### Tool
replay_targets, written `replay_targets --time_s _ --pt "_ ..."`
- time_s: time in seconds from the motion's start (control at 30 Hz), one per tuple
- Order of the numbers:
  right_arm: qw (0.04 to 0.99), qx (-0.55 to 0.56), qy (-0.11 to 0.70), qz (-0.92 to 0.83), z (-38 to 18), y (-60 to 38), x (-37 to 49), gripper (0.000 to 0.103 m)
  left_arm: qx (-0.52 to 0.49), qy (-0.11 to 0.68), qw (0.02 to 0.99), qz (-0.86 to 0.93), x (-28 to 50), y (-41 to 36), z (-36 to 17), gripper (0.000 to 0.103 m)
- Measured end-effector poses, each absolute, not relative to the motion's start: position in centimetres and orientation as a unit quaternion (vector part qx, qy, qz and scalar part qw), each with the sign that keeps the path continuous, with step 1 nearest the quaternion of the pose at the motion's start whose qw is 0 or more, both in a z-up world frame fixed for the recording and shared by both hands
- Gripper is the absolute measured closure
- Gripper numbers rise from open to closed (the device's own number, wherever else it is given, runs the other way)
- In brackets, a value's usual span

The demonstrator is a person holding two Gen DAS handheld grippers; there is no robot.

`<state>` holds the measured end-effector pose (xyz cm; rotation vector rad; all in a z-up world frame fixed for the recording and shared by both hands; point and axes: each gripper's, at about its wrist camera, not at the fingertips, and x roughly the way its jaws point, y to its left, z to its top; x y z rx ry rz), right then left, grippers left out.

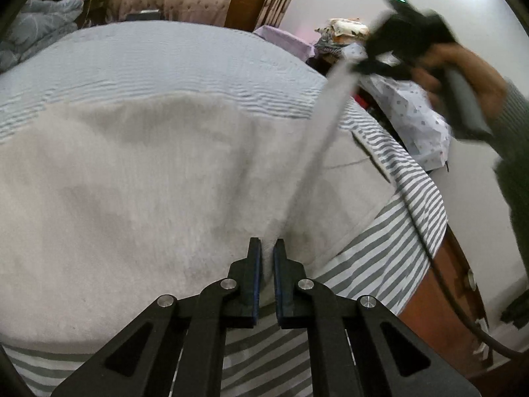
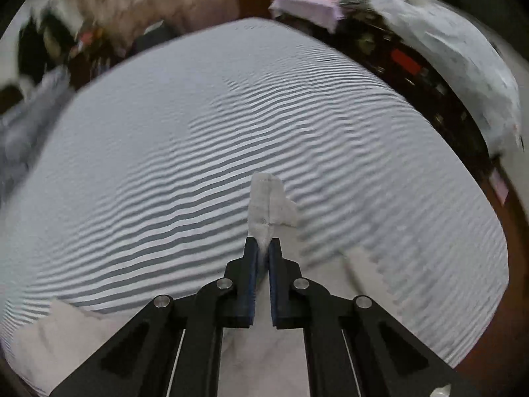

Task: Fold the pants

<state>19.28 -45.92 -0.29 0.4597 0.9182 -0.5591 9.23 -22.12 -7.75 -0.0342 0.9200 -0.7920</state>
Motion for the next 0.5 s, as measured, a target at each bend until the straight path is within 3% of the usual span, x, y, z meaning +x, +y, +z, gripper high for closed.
replay_targets --time_s 0.2,0.5 --pt "0.823 0.302 0.395 -0.275 -1.0 -48.0 7.3 0.098 0.024 0.412 0.829 -0.378 8.2 -22.4 -6.9 0.096" --pt "0.755 0.406 0.428 -0.285 -13.8 -49.9 1.9 0.098 0.084 0.421 0.824 -0.369 6.8 -23.5 -9.0 0.096"
